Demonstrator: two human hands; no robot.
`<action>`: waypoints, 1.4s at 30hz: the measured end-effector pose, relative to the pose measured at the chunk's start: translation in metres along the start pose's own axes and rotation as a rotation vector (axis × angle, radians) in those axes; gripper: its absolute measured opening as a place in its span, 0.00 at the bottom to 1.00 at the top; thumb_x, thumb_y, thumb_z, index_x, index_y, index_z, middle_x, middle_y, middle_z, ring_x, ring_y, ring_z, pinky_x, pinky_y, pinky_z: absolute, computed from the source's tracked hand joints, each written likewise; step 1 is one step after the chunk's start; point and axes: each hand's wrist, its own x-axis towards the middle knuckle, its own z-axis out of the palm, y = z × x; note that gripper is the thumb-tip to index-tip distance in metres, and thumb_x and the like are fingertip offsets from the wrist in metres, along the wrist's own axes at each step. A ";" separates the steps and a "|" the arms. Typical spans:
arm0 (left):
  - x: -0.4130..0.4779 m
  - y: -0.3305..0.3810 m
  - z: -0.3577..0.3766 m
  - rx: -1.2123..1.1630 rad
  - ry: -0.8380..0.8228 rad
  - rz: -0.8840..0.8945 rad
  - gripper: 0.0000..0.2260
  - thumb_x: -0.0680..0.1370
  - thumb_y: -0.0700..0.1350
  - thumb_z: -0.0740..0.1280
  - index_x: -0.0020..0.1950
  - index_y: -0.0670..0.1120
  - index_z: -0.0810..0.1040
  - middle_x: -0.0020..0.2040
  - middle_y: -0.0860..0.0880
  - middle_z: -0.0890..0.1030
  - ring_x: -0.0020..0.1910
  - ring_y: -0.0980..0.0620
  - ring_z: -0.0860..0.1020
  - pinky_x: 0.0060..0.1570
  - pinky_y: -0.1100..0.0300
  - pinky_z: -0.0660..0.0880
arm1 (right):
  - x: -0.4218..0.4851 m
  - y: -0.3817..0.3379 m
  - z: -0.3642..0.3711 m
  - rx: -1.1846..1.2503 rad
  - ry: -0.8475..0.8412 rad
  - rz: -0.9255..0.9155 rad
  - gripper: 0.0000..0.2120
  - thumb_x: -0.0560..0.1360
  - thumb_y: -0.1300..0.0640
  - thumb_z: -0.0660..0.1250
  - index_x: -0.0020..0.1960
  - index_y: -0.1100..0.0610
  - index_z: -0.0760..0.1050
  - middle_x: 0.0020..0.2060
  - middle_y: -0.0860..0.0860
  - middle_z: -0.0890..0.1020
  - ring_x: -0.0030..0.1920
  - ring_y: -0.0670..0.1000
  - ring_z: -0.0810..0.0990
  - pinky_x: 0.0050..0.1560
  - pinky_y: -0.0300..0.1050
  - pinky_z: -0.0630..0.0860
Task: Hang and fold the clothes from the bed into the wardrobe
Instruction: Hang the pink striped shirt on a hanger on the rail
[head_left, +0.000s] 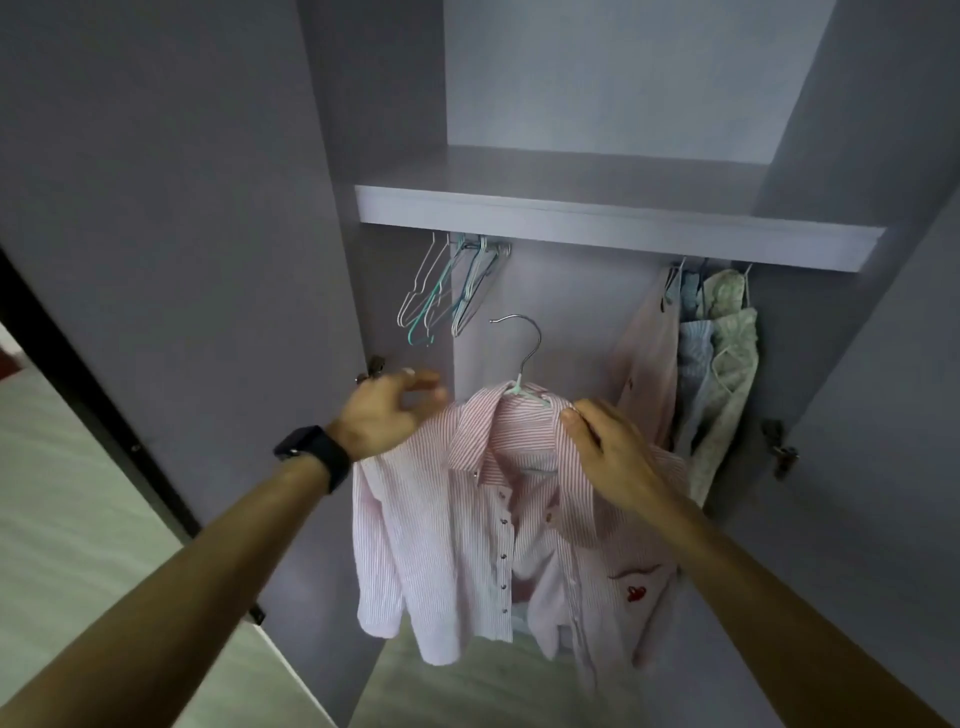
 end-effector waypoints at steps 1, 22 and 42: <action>0.000 0.021 0.007 -0.101 0.013 0.077 0.21 0.77 0.65 0.65 0.68 0.59 0.75 0.60 0.60 0.80 0.54 0.65 0.78 0.59 0.68 0.71 | 0.000 -0.004 0.003 0.003 -0.006 0.004 0.10 0.84 0.54 0.60 0.44 0.49 0.66 0.36 0.44 0.69 0.37 0.46 0.70 0.43 0.42 0.66; 0.017 0.052 0.044 -0.004 0.190 0.461 0.08 0.80 0.54 0.67 0.53 0.53 0.83 0.52 0.56 0.82 0.48 0.55 0.81 0.49 0.53 0.79 | 0.024 -0.008 -0.016 0.269 -0.461 0.426 0.20 0.80 0.41 0.64 0.62 0.55 0.79 0.55 0.46 0.81 0.56 0.45 0.78 0.63 0.52 0.74; 0.008 -0.021 0.051 -0.822 -0.295 -0.191 0.14 0.72 0.47 0.77 0.57 0.54 0.85 0.46 0.55 0.84 0.43 0.58 0.80 0.43 0.64 0.75 | 0.002 0.009 0.022 0.157 -0.083 0.366 0.22 0.73 0.36 0.59 0.42 0.56 0.75 0.34 0.50 0.78 0.40 0.56 0.77 0.48 0.54 0.74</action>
